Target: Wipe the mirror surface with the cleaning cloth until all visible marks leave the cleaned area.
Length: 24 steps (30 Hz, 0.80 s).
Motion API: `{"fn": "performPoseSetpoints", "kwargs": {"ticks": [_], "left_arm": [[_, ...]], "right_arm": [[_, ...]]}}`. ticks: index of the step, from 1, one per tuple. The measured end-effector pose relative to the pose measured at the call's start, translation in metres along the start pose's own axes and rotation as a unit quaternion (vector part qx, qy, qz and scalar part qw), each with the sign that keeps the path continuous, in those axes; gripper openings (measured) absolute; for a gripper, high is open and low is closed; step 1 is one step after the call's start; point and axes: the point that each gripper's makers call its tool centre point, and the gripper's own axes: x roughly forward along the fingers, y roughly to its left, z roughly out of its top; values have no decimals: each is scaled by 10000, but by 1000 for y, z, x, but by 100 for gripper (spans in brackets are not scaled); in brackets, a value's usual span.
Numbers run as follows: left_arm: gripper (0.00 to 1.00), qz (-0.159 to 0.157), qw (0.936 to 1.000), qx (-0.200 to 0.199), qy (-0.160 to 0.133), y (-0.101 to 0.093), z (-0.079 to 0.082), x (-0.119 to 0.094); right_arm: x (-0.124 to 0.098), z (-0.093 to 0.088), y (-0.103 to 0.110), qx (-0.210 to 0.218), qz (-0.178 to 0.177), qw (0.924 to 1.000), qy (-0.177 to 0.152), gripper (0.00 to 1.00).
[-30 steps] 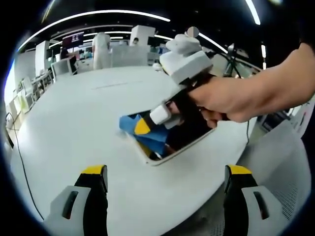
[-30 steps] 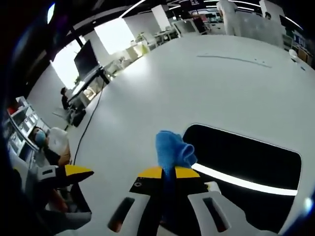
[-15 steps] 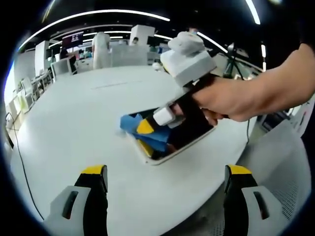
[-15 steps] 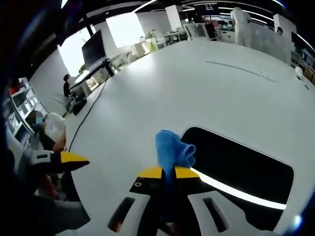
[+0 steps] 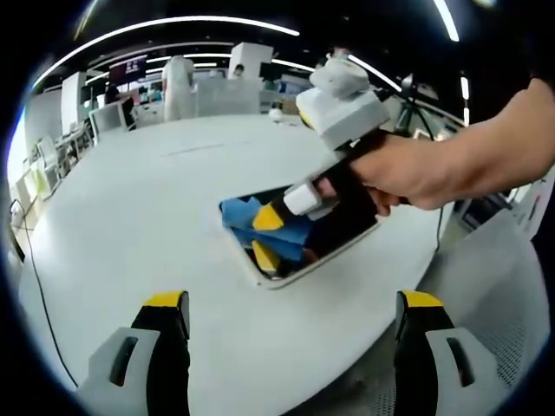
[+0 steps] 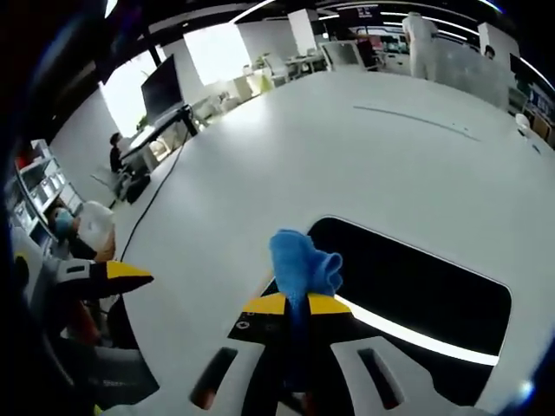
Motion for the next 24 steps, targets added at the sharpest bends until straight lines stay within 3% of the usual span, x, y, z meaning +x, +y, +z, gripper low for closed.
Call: {"fn": "performPoseSetpoints", "kwargs": {"ticks": [24], "left_arm": [[100,-23,10000,42,27,-2,-1,-1]], "right_arm": [[-22,-14,-37,98,-148,9998,14,1]]}}
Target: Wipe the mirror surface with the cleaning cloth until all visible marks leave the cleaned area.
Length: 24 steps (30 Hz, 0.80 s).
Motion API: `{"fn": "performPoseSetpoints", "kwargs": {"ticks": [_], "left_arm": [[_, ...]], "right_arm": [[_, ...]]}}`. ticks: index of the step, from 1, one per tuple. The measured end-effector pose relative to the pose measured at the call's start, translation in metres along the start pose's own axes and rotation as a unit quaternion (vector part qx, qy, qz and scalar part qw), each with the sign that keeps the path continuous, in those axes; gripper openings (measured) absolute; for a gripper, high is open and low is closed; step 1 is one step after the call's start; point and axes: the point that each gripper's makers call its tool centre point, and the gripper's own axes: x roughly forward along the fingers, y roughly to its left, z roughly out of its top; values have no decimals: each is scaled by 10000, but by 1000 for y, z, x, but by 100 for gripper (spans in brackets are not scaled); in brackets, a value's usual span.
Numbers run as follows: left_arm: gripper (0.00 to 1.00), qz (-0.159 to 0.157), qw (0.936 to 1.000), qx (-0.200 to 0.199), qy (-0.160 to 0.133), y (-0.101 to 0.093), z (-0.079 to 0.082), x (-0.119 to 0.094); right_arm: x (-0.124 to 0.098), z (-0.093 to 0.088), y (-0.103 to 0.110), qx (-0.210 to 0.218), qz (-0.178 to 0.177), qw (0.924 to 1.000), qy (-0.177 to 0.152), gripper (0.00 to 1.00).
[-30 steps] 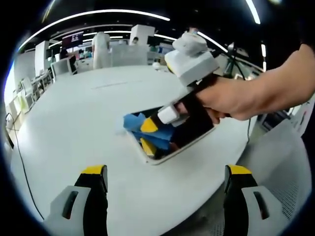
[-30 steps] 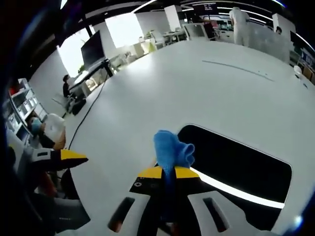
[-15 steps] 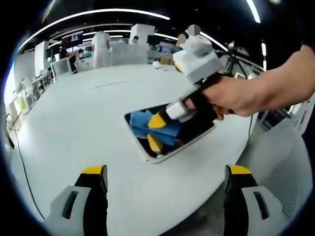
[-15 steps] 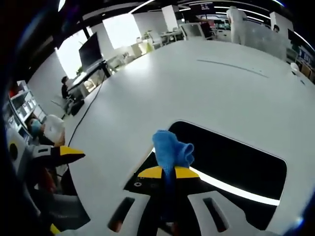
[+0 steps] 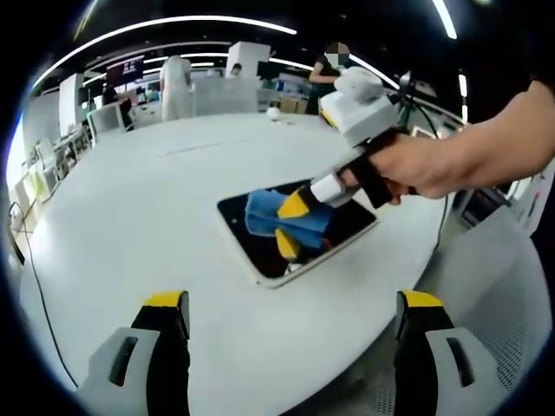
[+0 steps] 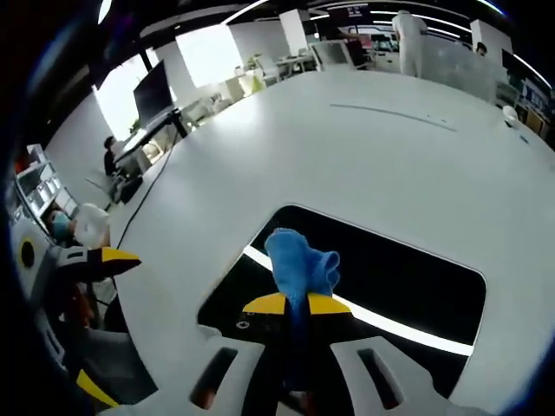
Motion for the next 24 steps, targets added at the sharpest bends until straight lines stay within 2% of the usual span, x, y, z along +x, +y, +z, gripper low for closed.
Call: {"fn": "performPoseSetpoints", "kwargs": {"ticks": [24], "left_arm": [[100,98,9999,-12,48,4,-2,0]], "right_arm": [[-25,-16,-39,167,-110,9998,-33,1]]}}
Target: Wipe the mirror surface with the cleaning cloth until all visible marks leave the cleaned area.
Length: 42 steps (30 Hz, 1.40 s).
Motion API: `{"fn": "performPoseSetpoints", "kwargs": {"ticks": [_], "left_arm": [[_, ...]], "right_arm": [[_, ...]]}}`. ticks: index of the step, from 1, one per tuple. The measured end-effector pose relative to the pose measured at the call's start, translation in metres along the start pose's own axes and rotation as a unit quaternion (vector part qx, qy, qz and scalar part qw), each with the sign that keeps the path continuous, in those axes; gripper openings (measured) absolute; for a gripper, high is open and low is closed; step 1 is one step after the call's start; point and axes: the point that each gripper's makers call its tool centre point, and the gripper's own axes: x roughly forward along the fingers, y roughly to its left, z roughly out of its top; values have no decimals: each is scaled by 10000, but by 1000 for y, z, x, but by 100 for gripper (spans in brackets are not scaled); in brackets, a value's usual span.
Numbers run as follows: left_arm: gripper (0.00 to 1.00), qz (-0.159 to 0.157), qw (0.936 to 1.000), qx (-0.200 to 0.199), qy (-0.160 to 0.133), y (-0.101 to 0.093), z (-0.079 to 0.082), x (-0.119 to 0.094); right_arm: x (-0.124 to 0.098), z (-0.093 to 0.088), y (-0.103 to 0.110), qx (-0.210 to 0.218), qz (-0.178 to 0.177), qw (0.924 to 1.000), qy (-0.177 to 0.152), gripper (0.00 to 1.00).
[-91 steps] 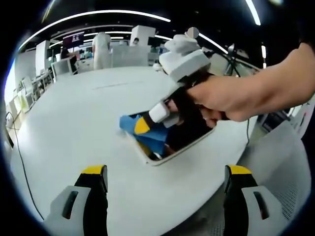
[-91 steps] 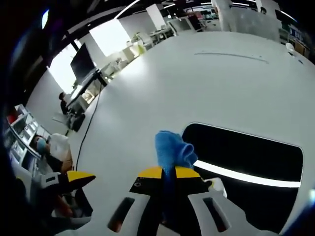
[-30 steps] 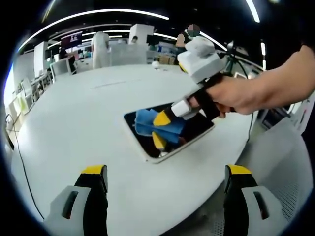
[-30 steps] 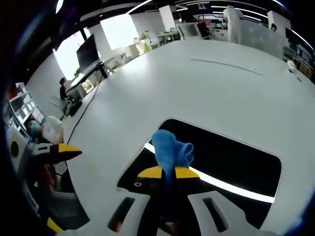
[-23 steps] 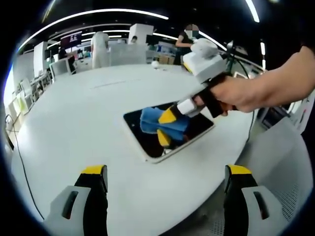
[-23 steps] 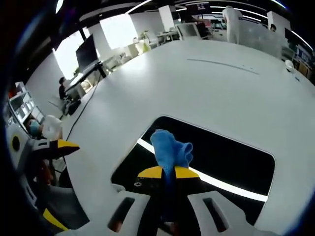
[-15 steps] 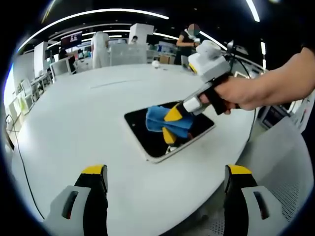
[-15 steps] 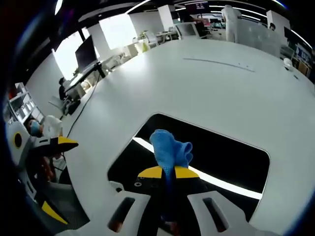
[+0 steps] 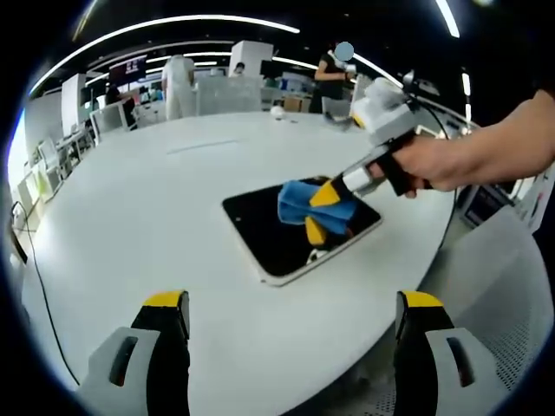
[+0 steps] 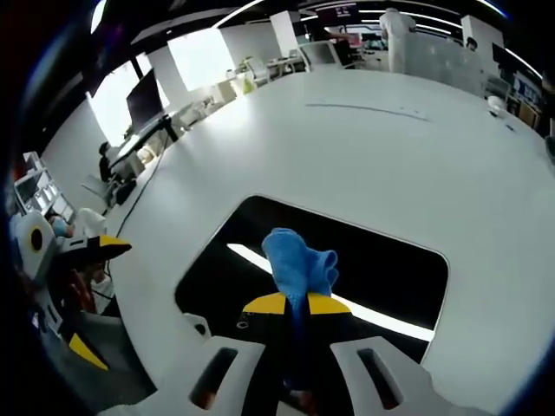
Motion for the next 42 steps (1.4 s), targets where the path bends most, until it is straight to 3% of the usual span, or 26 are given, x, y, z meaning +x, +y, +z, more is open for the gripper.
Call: {"fn": "performPoseSetpoints", "kwargs": {"ticks": [42], "left_arm": [[100,115,9999,-32,20,3,2,0]], "right_arm": [[-38,-20,-77,321,-378,9988,14,1]]}}
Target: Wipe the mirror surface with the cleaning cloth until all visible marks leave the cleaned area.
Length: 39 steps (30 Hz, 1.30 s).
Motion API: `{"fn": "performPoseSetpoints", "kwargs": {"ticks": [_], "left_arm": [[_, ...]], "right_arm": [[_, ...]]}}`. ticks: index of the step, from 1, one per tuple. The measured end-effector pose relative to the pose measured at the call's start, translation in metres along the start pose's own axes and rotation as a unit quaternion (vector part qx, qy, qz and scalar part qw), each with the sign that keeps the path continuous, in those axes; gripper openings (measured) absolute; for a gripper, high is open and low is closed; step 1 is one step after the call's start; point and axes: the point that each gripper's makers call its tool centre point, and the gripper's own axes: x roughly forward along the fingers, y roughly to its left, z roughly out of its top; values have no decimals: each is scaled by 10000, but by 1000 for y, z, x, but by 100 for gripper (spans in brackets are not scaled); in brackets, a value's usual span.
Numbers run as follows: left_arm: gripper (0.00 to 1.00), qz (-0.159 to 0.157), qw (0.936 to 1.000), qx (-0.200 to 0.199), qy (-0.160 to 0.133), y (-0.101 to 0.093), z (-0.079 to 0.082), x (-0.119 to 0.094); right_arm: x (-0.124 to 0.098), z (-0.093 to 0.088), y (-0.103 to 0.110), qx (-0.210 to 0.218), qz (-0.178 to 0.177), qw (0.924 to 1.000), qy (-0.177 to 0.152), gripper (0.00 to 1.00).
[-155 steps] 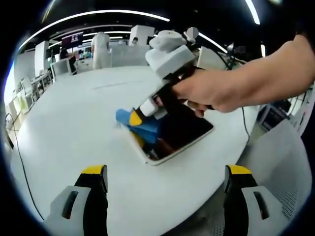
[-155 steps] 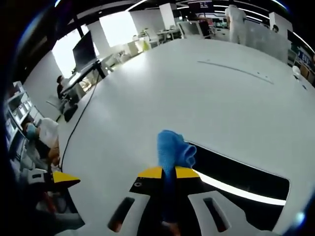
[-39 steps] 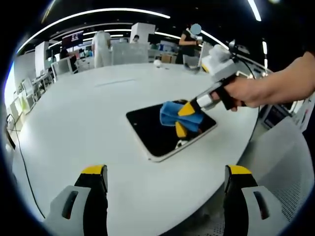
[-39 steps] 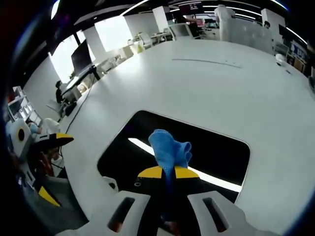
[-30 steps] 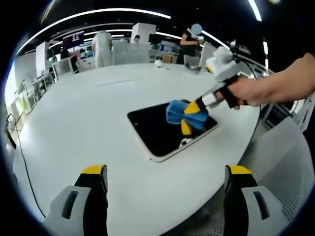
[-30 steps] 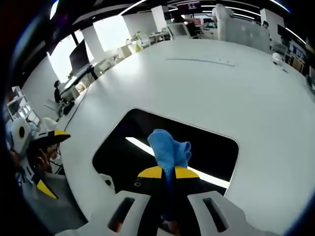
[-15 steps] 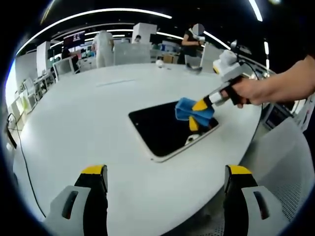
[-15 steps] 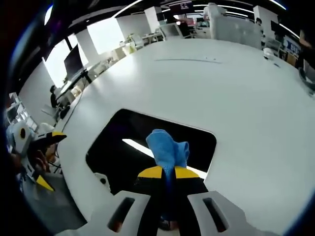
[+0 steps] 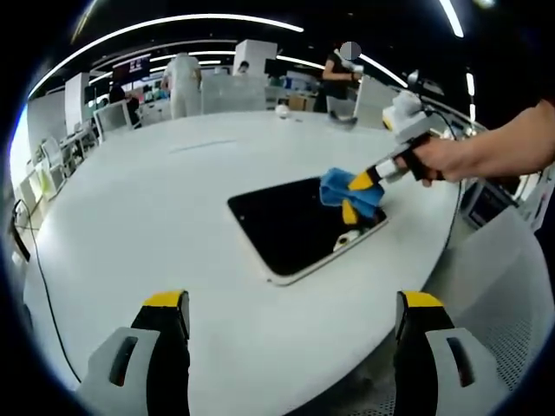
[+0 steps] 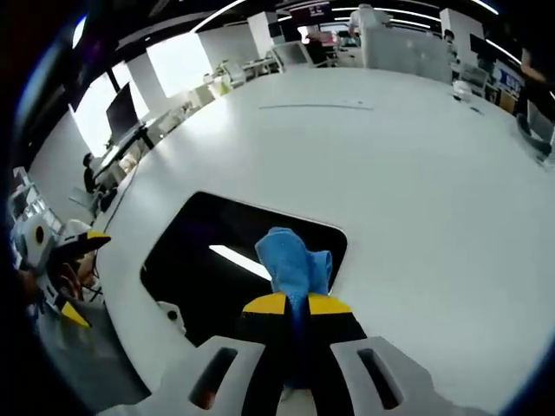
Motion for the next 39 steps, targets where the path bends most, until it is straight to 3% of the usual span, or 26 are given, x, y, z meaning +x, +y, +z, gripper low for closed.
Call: {"fn": "performPoseSetpoints", "kwargs": {"ticks": [12,39], "left_arm": [[100,7,10000,-3,5,1,0,0],[100,12,10000,50,29,0,0,0]], "right_arm": [[-6,-5,-15,57,-114,9999,-7,1],[-6,-6,-11,-293,-263,9992,25,1]]}}
